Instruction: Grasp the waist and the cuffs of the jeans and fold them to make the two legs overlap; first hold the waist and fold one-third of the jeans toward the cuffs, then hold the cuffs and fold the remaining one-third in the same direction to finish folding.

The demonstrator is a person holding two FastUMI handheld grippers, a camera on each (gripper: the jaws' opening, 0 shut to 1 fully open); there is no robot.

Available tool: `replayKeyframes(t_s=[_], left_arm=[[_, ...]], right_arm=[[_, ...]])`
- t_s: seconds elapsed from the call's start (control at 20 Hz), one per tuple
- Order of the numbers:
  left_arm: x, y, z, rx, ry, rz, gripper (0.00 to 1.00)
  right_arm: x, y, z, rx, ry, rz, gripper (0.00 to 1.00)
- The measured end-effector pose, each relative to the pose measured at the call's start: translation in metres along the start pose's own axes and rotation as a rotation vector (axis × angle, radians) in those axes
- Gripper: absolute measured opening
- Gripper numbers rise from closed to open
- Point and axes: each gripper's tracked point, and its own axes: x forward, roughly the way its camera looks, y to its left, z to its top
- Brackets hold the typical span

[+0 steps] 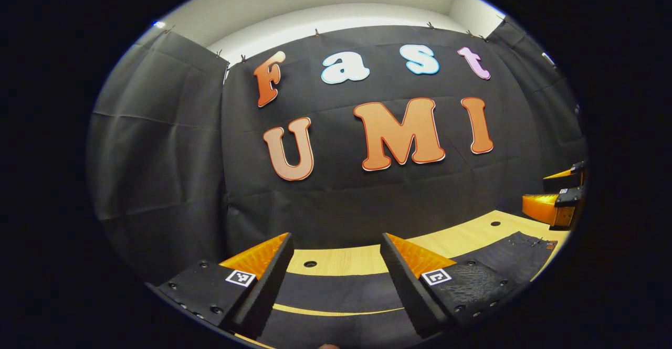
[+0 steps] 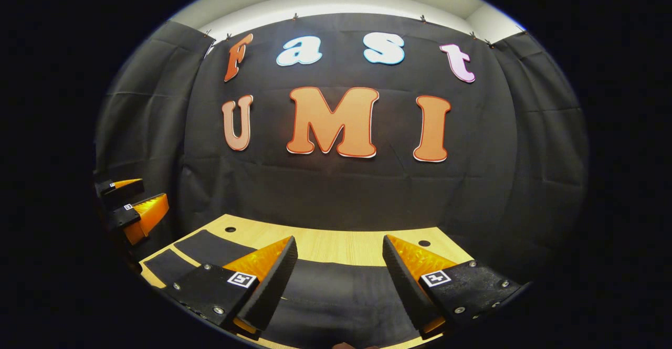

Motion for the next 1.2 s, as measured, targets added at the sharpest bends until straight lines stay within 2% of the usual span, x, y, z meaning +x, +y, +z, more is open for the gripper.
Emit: replayKeyframes(t_s=[0.3,0.45,0.55,0.7,0.9,1.2], left_arm=[[0.016,0.047,-0.027,-0.047,0.073,0.048,1.0],[0.025,0.066,-0.046,0.071,0.129,0.033,1.0],[0.029,0.089,-0.055,0.101,0.137,0.065,0.99],[0.035,0.101,-0.093,-0.001,0.242,0.041,0.99],[0.035,0.127,-0.146,-0.041,0.404,0.054,0.99],[0.026,0.145,-0.205,-0.093,0.622,0.148,0.99]], right_arm=[[0.011,-0.009,-0.017,0.054,0.081,-0.076,0.98],[0.016,-0.016,-0.027,0.047,0.115,-0.126,0.98],[0.02,-0.018,-0.034,0.044,0.142,-0.157,0.98],[0.019,-0.024,-0.055,0.104,0.202,-0.212,0.98],[0.003,-0.052,-0.098,0.142,0.327,-0.323,0.98],[-0.013,-0.124,-0.165,0.302,0.519,-0.463,0.98]])
